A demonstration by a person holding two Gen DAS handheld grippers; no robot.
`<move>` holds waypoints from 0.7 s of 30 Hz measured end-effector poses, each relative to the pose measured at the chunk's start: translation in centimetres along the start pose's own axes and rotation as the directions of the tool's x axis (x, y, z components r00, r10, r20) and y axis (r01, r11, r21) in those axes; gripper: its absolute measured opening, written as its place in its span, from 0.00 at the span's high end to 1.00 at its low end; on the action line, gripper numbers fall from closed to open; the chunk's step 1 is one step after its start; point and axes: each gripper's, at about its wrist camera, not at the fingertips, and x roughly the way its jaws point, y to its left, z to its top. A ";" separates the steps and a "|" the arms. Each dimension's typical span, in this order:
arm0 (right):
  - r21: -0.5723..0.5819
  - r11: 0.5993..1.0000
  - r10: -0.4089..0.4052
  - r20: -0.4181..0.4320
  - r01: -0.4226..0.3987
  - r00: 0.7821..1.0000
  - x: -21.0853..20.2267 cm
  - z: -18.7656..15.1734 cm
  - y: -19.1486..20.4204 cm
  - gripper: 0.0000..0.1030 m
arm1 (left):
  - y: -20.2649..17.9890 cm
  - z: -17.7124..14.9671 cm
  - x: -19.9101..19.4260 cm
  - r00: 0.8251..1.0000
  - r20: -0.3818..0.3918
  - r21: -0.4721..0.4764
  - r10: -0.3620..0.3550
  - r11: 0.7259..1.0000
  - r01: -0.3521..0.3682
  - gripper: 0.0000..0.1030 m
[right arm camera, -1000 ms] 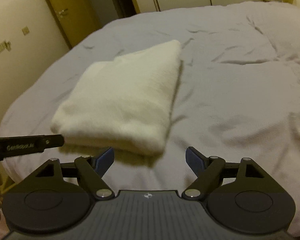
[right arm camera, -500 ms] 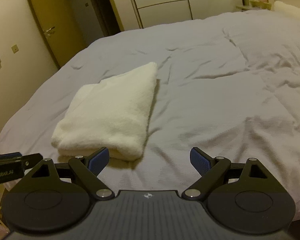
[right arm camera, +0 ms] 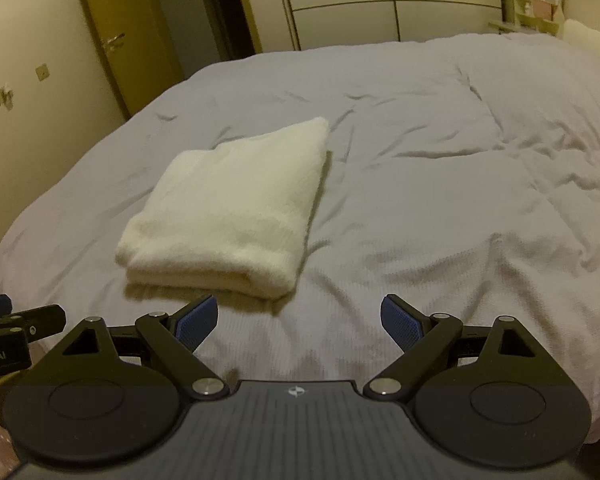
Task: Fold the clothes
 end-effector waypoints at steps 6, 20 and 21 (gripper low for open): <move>-0.027 1.000 0.000 0.003 0.000 1.000 -1.1 -0.2 1.0 0.00 | 0.1 -0.4 -0.3 1.000 -0.001 0.000 0.013 1.000 -0.013 0.22; -0.058 0.996 -0.069 -0.011 0.068 0.998 -2.1 0.2 2.4 0.00 | 0.6 -0.2 0.4 1.000 0.014 -0.013 -0.020 1.000 0.020 0.12; -0.061 0.995 -0.074 -0.010 0.073 0.997 -2.2 0.2 2.4 0.00 | 0.6 -0.1 0.5 1.000 0.017 -0.012 -0.024 1.000 0.025 0.12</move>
